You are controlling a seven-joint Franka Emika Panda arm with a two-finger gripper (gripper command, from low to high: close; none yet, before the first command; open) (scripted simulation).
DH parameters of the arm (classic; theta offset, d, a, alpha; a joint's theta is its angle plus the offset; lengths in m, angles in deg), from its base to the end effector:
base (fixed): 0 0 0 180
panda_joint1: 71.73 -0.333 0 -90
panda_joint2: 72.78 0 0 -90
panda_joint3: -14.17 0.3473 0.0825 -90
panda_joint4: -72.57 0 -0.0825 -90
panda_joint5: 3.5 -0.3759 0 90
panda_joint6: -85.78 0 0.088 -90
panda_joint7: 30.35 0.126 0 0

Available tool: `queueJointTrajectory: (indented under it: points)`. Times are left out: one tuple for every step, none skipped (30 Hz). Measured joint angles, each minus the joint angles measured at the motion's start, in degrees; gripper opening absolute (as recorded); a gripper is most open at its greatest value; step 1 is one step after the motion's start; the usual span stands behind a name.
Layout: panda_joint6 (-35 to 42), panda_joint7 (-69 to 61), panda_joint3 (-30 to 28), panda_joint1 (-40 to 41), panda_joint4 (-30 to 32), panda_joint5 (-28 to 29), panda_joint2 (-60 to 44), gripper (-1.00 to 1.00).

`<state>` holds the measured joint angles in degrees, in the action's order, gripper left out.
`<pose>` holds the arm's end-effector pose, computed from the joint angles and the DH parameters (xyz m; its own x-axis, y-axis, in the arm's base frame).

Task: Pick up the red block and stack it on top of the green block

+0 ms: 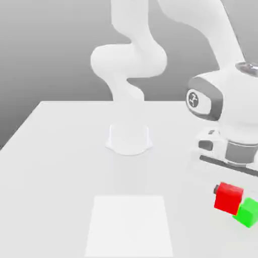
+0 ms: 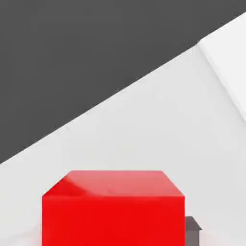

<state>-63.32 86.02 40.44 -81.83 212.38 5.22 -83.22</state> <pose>0.3911 0.2938 0.2558 0.2941 -0.9558 -0.0034 -0.9558 -0.2941 -0.0025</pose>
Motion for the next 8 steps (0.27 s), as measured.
queueJointTrajectory:
  points:
    - [-0.91, 1.94, -0.15, -1.37, -0.27, 1.41, -1.32, -1.0]
    - [-2.11, 3.56, -0.72, -2.4, -0.49, 3.04, -2.91, -1.0]
    - [-3.47, 4.94, -1.74, -3.51, -0.67, 4.65, -4.62, -1.0]
    - [-4.92, 6.28, -2.9, -4.56, -0.83, 6.36, -6.42, -1.0]
    - [-6.12, 7.3, -3.98, -5.51, -0.94, 7.71, -7.91, 1.0]
    - [-6.13, 7.3, -3.98, -5.51, -0.94, 7.71, -7.91, 1.0]
    - [-6.13, 7.3, -3.98, -5.51, -0.94, 7.71, -7.91, 1.0]
    - [-6.13, 7.3, -3.98, -5.51, -0.94, 7.71, -7.91, 1.0]
